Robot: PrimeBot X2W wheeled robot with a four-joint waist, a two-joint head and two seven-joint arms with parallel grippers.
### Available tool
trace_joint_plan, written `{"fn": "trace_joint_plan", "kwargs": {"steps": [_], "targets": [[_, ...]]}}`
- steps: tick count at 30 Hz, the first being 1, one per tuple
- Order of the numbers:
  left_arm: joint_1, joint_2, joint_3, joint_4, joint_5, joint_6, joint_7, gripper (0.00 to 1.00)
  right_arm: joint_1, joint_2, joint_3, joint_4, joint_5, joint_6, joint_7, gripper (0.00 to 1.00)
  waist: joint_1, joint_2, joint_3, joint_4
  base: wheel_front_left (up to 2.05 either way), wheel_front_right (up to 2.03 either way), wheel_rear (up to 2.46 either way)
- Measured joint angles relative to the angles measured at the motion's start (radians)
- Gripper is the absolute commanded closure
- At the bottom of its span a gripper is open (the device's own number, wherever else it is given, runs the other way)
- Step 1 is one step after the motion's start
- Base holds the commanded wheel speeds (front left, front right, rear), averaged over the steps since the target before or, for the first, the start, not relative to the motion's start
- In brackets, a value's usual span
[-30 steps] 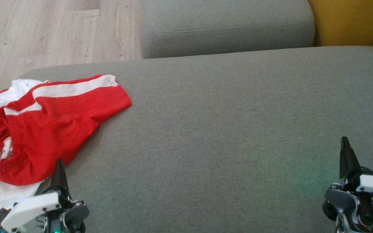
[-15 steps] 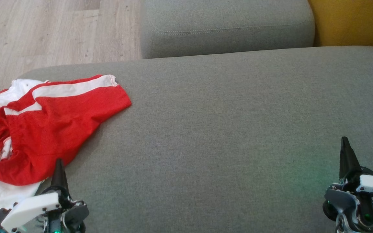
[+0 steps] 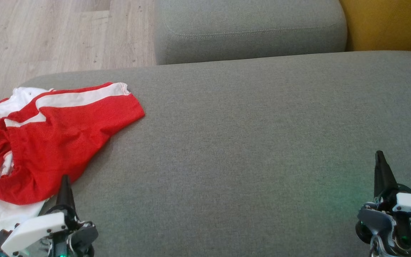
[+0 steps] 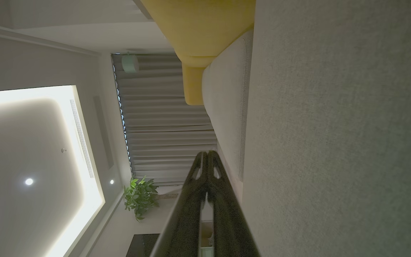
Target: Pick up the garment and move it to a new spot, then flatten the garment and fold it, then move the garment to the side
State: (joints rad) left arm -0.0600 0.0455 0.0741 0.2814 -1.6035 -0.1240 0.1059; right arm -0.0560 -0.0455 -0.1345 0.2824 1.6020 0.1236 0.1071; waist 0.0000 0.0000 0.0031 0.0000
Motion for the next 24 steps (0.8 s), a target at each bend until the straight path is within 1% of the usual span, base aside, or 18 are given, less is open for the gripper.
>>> {"fn": "trace_joint_plan", "kwargs": {"steps": [24], "targets": [[0.000, 0.000, 0.000, 0.000, 0.000, 0.000, 0.000, 1.00, 0.000, 0.000, 0.000, 0.000, 0.000, 0.000, 0.000, 1.00, 0.0000, 0.0000, 0.000, 0.000, 0.00, 0.00, 0.00]]}}
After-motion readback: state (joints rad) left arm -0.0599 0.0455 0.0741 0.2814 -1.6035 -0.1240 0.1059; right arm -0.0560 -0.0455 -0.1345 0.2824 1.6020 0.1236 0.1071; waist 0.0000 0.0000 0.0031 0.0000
